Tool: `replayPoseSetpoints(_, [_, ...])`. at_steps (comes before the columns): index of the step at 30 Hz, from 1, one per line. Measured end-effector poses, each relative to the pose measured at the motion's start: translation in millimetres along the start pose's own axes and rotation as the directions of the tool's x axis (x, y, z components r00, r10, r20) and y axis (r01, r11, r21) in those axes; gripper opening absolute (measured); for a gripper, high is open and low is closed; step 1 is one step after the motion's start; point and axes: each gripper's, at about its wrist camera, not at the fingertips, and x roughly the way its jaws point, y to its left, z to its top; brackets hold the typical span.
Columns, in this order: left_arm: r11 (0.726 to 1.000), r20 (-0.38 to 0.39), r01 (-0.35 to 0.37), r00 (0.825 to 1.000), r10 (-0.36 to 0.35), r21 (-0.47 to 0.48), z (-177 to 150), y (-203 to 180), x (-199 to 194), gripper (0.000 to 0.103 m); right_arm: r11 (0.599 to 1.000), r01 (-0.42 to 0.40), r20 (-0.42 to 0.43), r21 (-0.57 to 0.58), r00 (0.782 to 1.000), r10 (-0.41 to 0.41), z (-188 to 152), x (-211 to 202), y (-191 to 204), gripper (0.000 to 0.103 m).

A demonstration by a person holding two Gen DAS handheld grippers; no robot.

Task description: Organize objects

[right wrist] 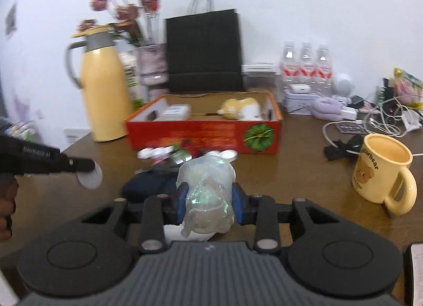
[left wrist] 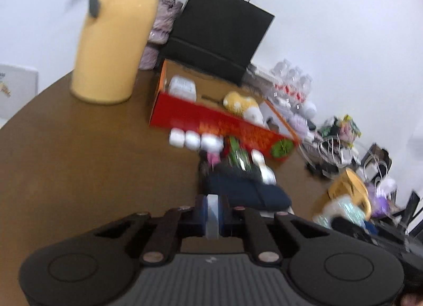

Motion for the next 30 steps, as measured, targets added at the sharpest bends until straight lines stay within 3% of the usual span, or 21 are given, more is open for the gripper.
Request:
replayPoseSetpoints(4, [1.0, 0.009, -0.005, 1.0, 0.005, 0.029, -34, -20, -29, 0.008, 0.999, -0.045, -0.043, -0.019, 0.998, 0.044, -20, -20, 14, 0.035])
replayPoseSetpoints(9, [0.997, 0.015, -0.055, 0.998, 0.054, 0.047, -40, -29, -37, 0.008, 0.998, -0.053, -0.066, -0.024, 0.996, 0.051, -37, -37, 18, 0.035])
replayPoseSetpoints(13, [0.997, 0.032, -0.037, 0.999, 0.035, 0.073, -27, -35, -30, 0.008, 1.0, -0.021, -0.04, -0.019, 0.999, 0.02, -33, -46, 8, 0.035])
replayPoseSetpoints(17, [0.986, 0.096, 0.01, 0.995, -0.027, 0.168, 22, -49, -10, 0.008, 0.999, -0.018, -0.002, -0.046, 1.0, 0.018, -5, -35, -5, 0.035])
replayPoseSetpoints(20, [0.98, 0.118, 0.044, 0.991, -0.068, 0.195, 78, -56, 24, 0.008, 0.994, -0.009, 0.054, -0.113, 0.998, 0.015, 43, -13, -16, 0.035])
replayPoseSetpoints(23, [0.981, 0.063, 0.079, 0.994, -0.092, 0.178, 133, -70, 82, 0.008, 0.989, 0.009, 0.051, -0.148, 0.999, -0.002, 101, 32, -32, 0.035])
replayPoseSetpoints(27, [0.988, -0.045, 0.037, 0.999, -0.03, 0.152, 177, -92, 173, 0.008, 0.988, 0.035, -0.068, -0.151, 0.997, -0.046, 161, 129, -56, 0.035])
replayPoseSetpoints(30, [0.993, -0.136, 0.023, 0.991, -0.007, 0.12, 182, -95, 232, 0.008, 0.984, 0.072, -0.163, -0.165, 0.982, -0.099, 171, 193, -67, 0.036])
